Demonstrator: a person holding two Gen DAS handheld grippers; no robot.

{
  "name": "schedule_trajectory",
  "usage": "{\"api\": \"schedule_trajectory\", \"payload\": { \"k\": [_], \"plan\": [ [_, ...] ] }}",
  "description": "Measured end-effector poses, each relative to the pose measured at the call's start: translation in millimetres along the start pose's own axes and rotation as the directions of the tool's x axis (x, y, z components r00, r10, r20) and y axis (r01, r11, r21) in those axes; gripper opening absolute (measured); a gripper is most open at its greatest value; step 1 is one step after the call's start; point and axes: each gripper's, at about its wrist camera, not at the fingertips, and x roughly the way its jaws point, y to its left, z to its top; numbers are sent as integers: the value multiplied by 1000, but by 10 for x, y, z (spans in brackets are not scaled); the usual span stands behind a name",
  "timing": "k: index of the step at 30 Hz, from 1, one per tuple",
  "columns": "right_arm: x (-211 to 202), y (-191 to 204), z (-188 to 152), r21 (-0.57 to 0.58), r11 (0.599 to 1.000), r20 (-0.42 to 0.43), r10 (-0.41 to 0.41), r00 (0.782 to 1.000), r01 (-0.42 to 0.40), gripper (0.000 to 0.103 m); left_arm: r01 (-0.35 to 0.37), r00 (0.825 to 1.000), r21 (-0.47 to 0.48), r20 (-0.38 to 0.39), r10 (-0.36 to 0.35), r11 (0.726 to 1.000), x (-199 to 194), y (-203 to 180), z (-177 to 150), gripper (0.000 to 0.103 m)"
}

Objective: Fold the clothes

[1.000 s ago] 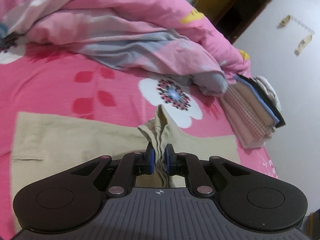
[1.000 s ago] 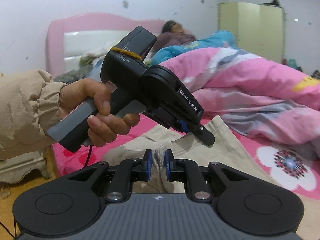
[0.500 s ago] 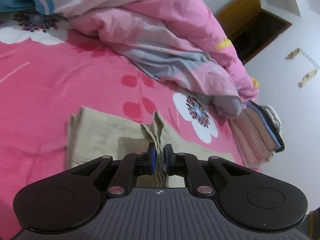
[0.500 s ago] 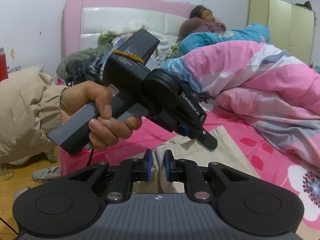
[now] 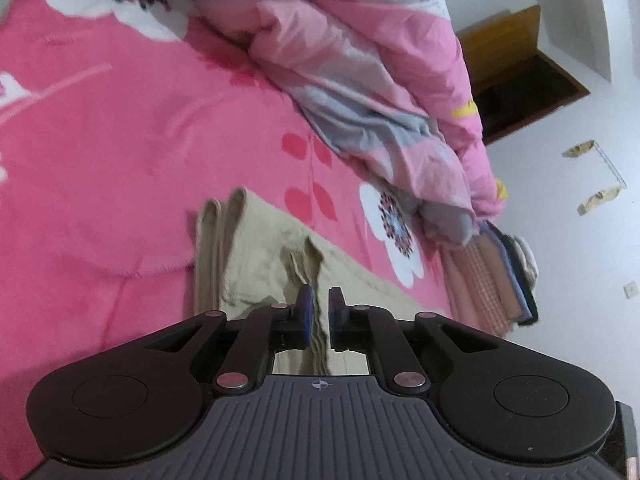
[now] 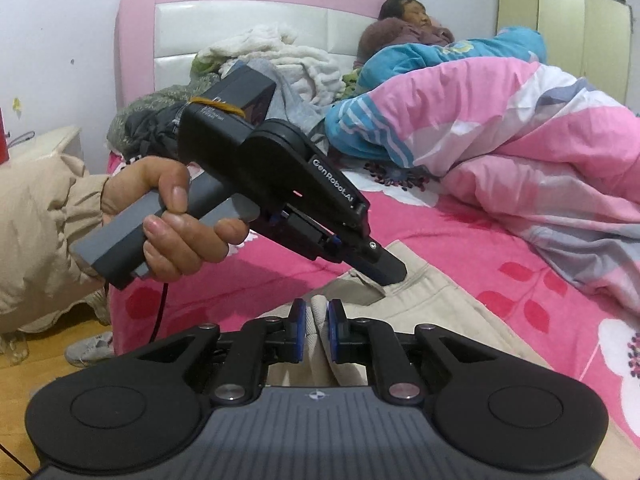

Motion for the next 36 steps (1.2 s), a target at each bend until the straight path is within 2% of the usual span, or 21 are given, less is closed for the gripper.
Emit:
{"api": "schedule_trajectory", "payload": {
  "k": [1, 4, 8, 12, 21, 25, 27, 29, 30, 31, 32, 33, 36],
  "plan": [
    [2, 6, 3, -5, 1000, 4, -5, 1000, 5, 12, 3, 1000, 0, -10, -3, 1000, 18, -5, -6, 14],
    [-35, 13, -5, -6, 1000, 20, -15, 1000, 15, 12, -12, 1000, 11, -24, 12, 1000, 67, -30, -26, 39],
    [-75, -9, -18, 10, 1000, 32, -16, 999, 15, 12, -8, 999, 3, -35, 8, 1000, 101, -18, -38, 49],
    [-129, -11, -24, 14, 999, 61, -36, 997, 35, 12, -6, 999, -3, -40, 6, 1000, 122, -44, -37, 53],
    [-396, -243, -9, 140, 989, 160, -67, 985, 45, 12, 25, 997, -82, -70, -31, 996, 195, -87, 9, 54],
    [-475, -308, -1, 167, 985, 182, -64, 981, 33, 12, 32, 997, -104, -60, -38, 994, 213, -86, 23, 54],
    [-464, -288, -14, 158, 987, 175, -50, 983, 22, 11, 30, 998, -105, -55, -36, 994, 229, -96, 30, 54],
    [-438, -230, -34, 138, 990, 164, -41, 986, 18, 11, 18, 998, -98, -60, -24, 995, 284, -109, 34, 49],
    [-420, -204, -39, 127, 992, 159, -39, 987, 18, 11, 13, 998, -95, -62, -19, 995, 313, -115, 36, 44],
    [-404, -178, -45, 119, 993, 155, -39, 987, 20, 11, 4, 998, -88, -65, -9, 996, 342, -119, 36, 35],
    [-392, -160, -50, 114, 993, 152, -40, 988, 23, 11, -7, 998, -78, -68, 2, 997, 370, -124, 35, 17],
    [-380, -154, -53, 112, 993, 150, -41, 988, 24, 11, -19, 998, -63, -66, 15, 998, 388, -135, 29, 10],
    [-356, -153, -51, 107, 994, 142, -46, 989, 31, 11, -56, 998, 7, -42, 57, 998, 386, -211, 4, 6]
  ]
}}
